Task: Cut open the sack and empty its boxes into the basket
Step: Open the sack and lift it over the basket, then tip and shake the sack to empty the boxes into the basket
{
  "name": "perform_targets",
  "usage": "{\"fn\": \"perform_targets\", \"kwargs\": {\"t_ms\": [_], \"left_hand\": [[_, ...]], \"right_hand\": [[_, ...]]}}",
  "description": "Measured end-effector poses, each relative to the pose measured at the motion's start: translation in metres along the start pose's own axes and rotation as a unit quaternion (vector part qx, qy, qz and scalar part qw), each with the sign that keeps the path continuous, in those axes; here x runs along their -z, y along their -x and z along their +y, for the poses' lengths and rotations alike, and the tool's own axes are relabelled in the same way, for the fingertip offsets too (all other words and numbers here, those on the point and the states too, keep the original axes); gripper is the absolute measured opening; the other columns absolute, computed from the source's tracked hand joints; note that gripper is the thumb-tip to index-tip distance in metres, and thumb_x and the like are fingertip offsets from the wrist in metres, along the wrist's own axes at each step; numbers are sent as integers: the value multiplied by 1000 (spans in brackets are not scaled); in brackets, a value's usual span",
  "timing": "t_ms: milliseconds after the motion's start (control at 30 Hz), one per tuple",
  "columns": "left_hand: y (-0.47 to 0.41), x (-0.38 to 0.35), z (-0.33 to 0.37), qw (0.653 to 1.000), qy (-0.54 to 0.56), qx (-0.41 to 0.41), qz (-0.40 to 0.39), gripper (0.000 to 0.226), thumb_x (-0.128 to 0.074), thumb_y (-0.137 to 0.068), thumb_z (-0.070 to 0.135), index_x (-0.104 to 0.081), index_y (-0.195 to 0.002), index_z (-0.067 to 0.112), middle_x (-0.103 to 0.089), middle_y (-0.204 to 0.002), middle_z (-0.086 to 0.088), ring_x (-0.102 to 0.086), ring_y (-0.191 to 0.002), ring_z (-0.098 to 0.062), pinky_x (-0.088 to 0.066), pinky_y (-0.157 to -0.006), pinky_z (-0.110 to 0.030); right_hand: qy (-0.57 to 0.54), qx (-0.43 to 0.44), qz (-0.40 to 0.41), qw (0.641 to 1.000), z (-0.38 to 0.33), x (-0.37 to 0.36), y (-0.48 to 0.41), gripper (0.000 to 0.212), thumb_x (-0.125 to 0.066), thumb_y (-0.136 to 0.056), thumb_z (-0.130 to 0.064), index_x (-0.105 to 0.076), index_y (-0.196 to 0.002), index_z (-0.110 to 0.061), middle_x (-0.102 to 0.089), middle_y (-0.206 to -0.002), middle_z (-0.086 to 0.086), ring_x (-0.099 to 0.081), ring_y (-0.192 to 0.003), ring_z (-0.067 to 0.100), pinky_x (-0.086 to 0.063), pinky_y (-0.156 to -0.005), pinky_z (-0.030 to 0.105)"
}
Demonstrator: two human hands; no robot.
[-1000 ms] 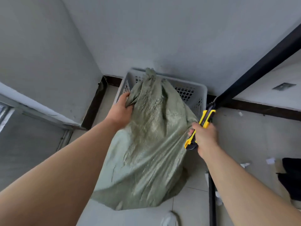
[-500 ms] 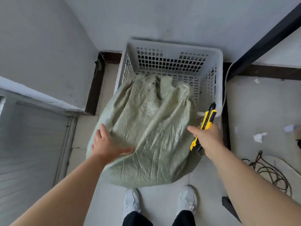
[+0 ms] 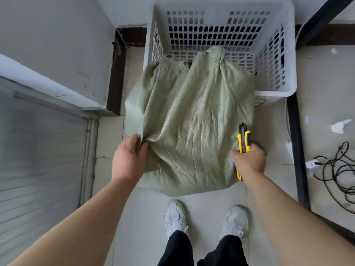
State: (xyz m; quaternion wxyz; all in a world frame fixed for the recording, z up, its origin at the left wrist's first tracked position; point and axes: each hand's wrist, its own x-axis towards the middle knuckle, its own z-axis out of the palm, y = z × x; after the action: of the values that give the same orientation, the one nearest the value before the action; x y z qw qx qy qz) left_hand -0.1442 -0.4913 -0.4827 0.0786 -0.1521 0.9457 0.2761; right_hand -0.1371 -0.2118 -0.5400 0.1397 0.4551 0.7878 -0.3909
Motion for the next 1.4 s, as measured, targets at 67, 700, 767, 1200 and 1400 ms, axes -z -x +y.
{"fn": "perform_targets", "kwargs": {"t_ms": [67, 700, 767, 1200, 1400], "left_hand": [[-5, -1, 16, 1000, -6, -6, 12, 26, -54, -95, 22, -51, -73, 7, -56, -66, -6, -50, -65, -28, -35, -53, -34], [-90, -36, 119, 989, -77, 48, -117, 27, -43, -93, 13, -66, -106, 13, -65, -103, -17, -62, -89, -36, -49, -74, -36], [-84, -46, 109, 991, -13, 63, -116, 24, -44, -93, 12, -67, -98, 9, -68, -93, -17, -64, -85, -35, -55, -76, -38], [44, -70, 32, 926, -15, 325, -189, 113, -61, -73, 68, -10, -152, 5, -27, -150, -23, -31, -139, -38, -31, -113, -51], [56, -109, 42, 888, 174, 347, -247, 56, -68, -79, 55, -68, -101, 4, -69, -95, -12, -63, -82, -28, -53, -82, -38]], "right_hand": [[-37, -11, -12, 999, -7, 13, 1, 28, -69, -75, -9, -46, -61, -18, -51, -58, 4, -49, -54, 27, -42, -60, 31], [-51, 14, 28, 998, -53, 79, -44, 32, -63, -82, -9, -44, -57, -17, -43, -55, 2, -39, -47, 20, -36, -55, 29], [-31, 11, 35, 999, -40, 73, -47, 30, -65, -81, -11, -46, -58, -18, -47, -56, 1, -44, -50, 21, -39, -59, 31], [-20, -40, -72, 996, 41, 77, -3, 22, -79, -73, -17, -58, -66, -17, -56, -59, 3, -54, -55, 23, -48, -61, 35], [-1, -34, -80, 996, 74, 60, 0, 17, -74, -75, -3, -59, -81, -5, -56, -67, 5, -52, -57, 20, -37, -50, 25]]}}
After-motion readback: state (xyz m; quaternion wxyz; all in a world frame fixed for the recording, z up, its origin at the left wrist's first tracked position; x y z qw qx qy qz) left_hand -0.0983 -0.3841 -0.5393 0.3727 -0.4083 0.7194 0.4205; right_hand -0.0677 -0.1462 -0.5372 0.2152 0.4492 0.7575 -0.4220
